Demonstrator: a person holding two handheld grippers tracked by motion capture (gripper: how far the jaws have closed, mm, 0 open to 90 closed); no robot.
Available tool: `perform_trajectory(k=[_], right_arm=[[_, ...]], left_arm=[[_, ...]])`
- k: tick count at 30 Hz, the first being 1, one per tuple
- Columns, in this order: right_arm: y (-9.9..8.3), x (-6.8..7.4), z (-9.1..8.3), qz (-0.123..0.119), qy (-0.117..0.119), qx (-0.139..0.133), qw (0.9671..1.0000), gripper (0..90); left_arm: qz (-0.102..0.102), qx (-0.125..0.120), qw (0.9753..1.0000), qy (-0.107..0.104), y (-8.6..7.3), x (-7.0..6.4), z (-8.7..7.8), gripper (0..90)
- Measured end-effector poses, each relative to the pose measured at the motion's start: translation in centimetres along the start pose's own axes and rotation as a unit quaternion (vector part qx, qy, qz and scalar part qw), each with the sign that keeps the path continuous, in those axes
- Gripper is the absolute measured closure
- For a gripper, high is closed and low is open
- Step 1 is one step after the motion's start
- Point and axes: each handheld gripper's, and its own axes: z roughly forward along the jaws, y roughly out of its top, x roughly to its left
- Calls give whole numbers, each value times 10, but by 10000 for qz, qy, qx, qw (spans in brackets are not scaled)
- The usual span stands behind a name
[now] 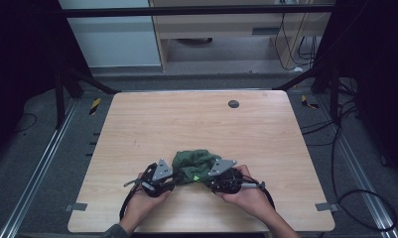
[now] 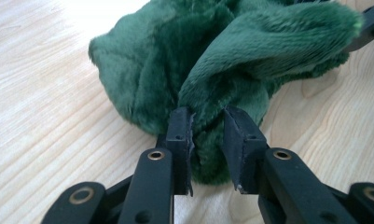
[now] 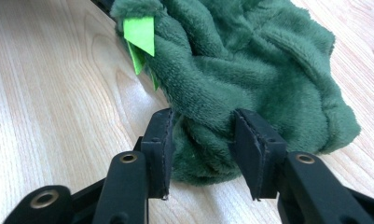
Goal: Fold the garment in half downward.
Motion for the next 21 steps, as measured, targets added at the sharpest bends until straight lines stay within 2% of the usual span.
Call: perform_trajectory(k=[5,9,17,21], right_arm=[[-3,-1,-1,-71,-28,65,9999,543],[-5,-4,0,-13,-77,84,9999,503],[-8,-13,4,194,-264,117,9994,403],[-9,-12,4,241,-315,148,9991,349]], left_arm=[[-40,-10,10000,-12,-4,0,0,716],[-54,-14,10000,9,-4,1,-1,716],[-158,-163,9994,275,-2,8,0,715],[-188,-236,9991,290,0,8,-1,691]])
